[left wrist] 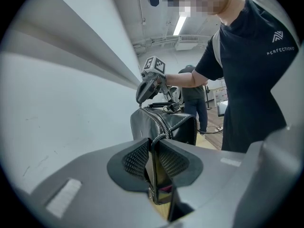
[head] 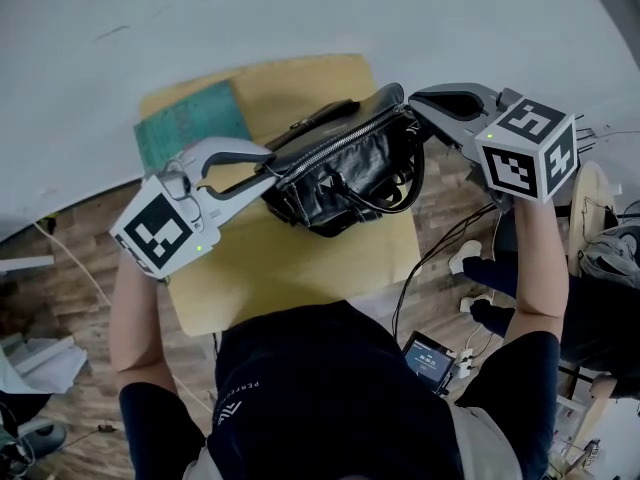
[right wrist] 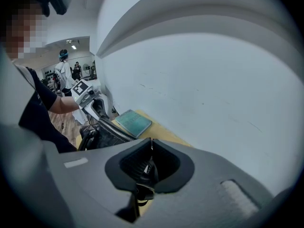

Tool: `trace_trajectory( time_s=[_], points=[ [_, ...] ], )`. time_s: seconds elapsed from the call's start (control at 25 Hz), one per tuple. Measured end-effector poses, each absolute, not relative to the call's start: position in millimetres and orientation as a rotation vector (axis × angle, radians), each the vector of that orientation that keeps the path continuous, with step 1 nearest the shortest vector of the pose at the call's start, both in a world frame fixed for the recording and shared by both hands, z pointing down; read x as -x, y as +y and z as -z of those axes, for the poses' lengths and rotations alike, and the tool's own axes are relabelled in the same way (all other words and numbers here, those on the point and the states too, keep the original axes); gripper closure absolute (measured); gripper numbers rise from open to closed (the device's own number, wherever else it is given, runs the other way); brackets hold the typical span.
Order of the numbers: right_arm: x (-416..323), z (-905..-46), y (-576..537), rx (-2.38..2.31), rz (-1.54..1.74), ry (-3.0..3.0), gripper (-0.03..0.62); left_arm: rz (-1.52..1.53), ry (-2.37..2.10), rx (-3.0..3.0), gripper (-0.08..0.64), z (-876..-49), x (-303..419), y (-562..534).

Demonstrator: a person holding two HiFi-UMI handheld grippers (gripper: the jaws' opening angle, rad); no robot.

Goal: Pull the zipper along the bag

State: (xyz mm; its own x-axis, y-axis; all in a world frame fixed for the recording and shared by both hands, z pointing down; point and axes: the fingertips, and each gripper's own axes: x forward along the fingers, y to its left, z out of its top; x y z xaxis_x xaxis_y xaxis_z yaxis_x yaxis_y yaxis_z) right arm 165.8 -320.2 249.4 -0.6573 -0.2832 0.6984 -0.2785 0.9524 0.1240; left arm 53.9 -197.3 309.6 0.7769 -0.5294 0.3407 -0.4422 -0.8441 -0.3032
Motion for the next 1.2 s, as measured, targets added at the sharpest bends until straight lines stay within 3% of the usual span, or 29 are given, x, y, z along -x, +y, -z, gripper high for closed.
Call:
trace_trajectory(
  time_s=[0.48, 0.64, 0.88, 1.2],
  points=[
    [-165, -251, -314, -0.511, 0.084, -2.306, 0.574, 0.628, 0.793, 2.771, 0.465, -309, -54, -198],
    [-168, -254, -306, -0.537, 0.122, -2.265, 0.529, 0.608, 0.842, 2.777, 0.452, -308, -50, -198],
    [-168, -254, -289, -0.592, 0.146, -2.245, 0.525, 0.559, 0.877, 2.769, 0.432, -298, -41, -192],
    [-171, -243, -265, -0.725, 0.153, -2.267, 0.589, 0.440, 1.049, 2.749, 0.541, -276, -18, -189]
  ],
)
